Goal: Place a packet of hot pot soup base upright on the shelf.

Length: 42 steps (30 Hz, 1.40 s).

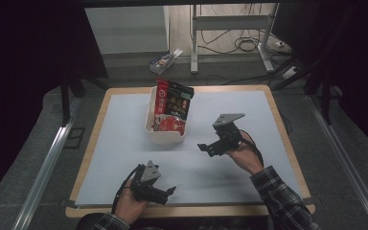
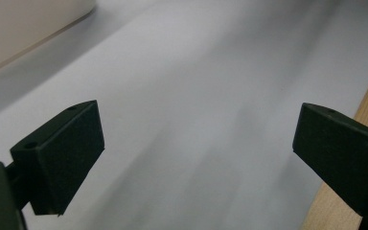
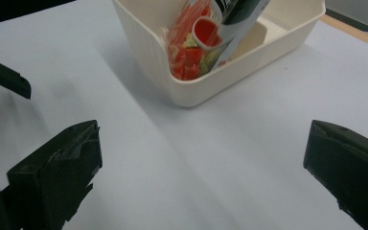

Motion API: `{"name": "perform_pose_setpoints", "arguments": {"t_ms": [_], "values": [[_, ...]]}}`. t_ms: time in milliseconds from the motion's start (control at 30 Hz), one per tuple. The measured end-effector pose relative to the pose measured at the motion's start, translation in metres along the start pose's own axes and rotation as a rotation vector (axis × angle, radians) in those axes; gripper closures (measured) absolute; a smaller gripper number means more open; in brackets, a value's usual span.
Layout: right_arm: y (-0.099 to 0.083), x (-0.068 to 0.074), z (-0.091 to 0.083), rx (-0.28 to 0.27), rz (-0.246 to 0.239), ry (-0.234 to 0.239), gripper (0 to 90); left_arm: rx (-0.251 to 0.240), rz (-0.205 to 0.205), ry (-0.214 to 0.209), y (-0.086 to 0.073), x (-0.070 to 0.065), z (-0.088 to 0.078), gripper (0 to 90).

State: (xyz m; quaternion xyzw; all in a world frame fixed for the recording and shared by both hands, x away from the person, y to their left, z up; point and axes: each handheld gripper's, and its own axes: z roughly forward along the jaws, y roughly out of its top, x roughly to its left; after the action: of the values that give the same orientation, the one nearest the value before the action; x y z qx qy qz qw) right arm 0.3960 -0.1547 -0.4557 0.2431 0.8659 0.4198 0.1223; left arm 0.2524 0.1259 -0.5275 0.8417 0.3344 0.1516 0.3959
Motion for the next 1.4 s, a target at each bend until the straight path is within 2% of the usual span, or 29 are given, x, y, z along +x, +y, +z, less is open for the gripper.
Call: {"name": "perform_pose_setpoints", "arguments": {"t_ms": [333,733,900,1100,1400], "values": [[-0.015,0.004,-0.011,-0.016,0.01,-0.006,0.0,-0.005,-0.005,0.004,0.0,0.001,-0.001,3.7],[-0.032,0.009,-0.041,-0.035,0.031,-0.031,0.0,-0.004,-0.003,0.004,0.0,0.001,-0.001,3.7],[-0.038,0.009,-0.049,-0.034,0.034,-0.04,0.0,-0.003,-0.003,0.004,0.0,0.001,-0.001,3.7],[-0.049,0.009,-0.058,-0.026,0.023,-0.073,0.0,-0.001,-0.004,0.004,-0.001,0.001,0.0,3.7],[-0.068,0.007,-0.075,-0.03,0.047,-0.12,0.1,0.0,-0.007,0.005,-0.001,0.001,0.0,3.7]]}}
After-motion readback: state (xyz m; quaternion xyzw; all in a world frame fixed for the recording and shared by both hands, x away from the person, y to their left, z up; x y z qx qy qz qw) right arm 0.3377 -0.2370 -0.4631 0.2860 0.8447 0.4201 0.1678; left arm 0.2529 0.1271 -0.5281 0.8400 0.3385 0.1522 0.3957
